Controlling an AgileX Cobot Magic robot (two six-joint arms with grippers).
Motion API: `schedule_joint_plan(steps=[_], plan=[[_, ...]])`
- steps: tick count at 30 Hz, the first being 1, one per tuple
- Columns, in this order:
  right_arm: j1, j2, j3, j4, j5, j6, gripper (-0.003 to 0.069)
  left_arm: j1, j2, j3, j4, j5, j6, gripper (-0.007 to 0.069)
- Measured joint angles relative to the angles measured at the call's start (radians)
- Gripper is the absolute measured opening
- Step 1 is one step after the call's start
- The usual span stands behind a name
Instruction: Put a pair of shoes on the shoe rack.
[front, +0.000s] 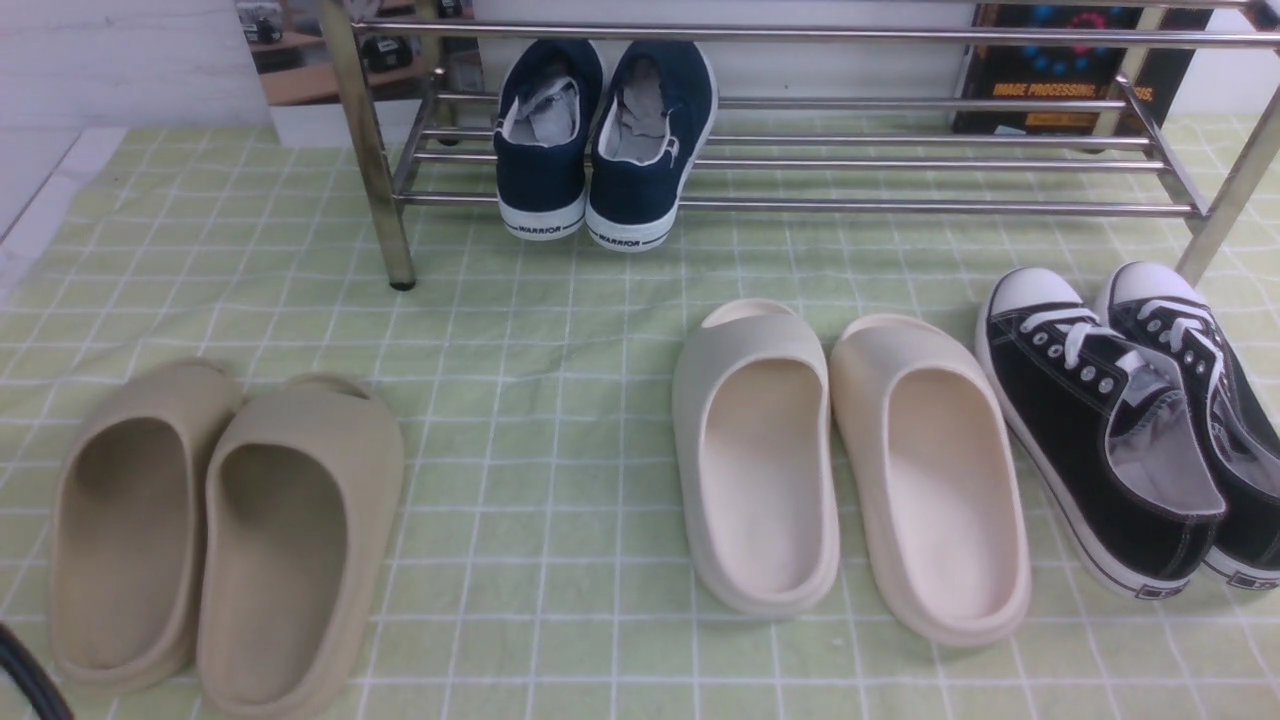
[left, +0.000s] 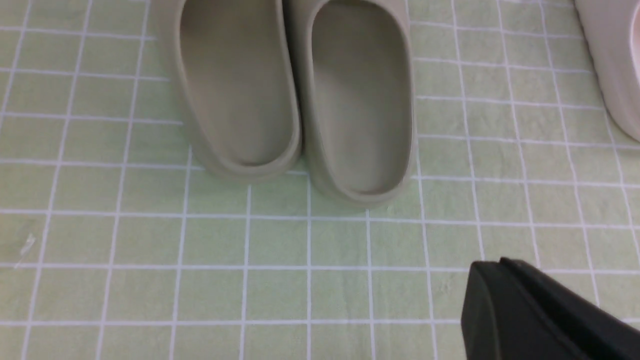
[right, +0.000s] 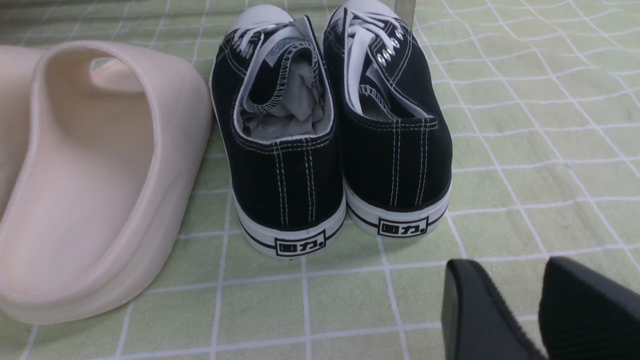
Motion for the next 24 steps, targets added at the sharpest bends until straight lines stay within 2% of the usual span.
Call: schedule_joint_plan(steps=[12, 17, 22, 24], plan=[[0.0, 0.0, 0.0, 0.0, 0.0, 0.0, 0.0239, 0.0, -0.024, 0.021, 0.047, -0.031, -0.003, -0.0013], [0.0, 0.0, 0.0, 0.0, 0.0, 0.0, 0.0239, 0.037, -0.121, 0.137, 0.081, -0.28, -0.003, -0.0013], [0.0, 0.0, 0.0, 0.0, 0.0, 0.0, 0.0239, 0.199, -0.283, 0.348, 0.01, -0.61, 0.007, -0.0013], [0.0, 0.0, 0.0, 0.0, 0.0, 0.0, 0.0239, 0.284, -0.355, 0.473, -0.053, -0.74, 0.047, -0.0013]])
